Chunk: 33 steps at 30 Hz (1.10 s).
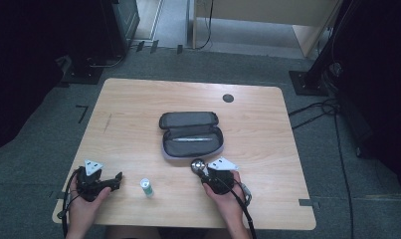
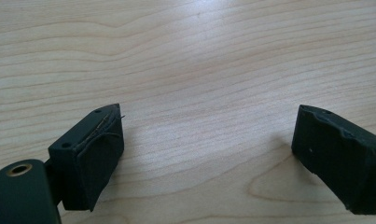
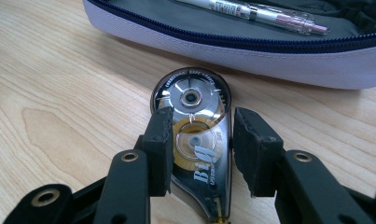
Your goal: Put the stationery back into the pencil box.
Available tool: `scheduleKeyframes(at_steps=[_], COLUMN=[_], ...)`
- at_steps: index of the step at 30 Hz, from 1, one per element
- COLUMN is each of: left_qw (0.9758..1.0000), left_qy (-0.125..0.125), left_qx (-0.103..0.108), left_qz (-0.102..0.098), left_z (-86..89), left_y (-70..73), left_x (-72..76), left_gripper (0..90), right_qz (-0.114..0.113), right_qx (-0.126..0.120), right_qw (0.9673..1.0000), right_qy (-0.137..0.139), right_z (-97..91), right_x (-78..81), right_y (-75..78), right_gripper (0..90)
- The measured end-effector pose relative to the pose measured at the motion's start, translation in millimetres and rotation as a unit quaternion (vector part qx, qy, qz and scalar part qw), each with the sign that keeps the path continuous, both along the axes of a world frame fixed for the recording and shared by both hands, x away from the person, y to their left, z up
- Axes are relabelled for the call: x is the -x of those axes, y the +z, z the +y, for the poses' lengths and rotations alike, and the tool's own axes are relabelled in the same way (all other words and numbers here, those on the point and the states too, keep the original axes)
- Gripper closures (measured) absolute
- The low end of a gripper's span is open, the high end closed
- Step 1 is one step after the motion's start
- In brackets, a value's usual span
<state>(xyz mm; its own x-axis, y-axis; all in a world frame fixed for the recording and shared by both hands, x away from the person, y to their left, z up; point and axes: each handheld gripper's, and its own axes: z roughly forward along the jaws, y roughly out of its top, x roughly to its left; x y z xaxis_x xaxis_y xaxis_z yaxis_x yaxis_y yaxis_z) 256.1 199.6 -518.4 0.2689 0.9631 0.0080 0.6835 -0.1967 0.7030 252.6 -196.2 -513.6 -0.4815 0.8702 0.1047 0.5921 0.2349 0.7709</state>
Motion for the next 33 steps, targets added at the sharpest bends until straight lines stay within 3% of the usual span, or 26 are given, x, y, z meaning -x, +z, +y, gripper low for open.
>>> scheduleKeyframes(at_steps=[9, 24, 27, 33], left_qw=[1.0000, 1.0000, 1.0000, 1.0000], left_qy=[0.000, 0.000, 0.000, 0.000], left_qx=[0.000, 0.000, 0.000, 0.000], left_qz=[0.000, 0.000, 0.000, 0.000], left_z=[0.0, 0.0, 0.0, 0.0], left_y=[0.0, 0.0, 0.0, 0.0], left_x=[0.0, 0.0, 0.0, 0.0], left_gripper=[9.5, 9.5, 9.5, 9.5], right_qz=[0.003, 0.006, -0.001, -0.002], right_qx=[-0.015, -0.014, -0.022, -0.001], right_qw=[0.9999, 0.9999, 0.9998, 1.0000], right_qy=[-0.002, 0.007, 0.002, 0.003], right_z=[-2.0, -4.3, -4.5, 1.1], right_x=[2.1, 9.5, 9.4, 5.1], right_y=[-1.8, 1.9, 4.5, 0.8], right_gripper=[59.6, 61.2, 57.4, 53.3])
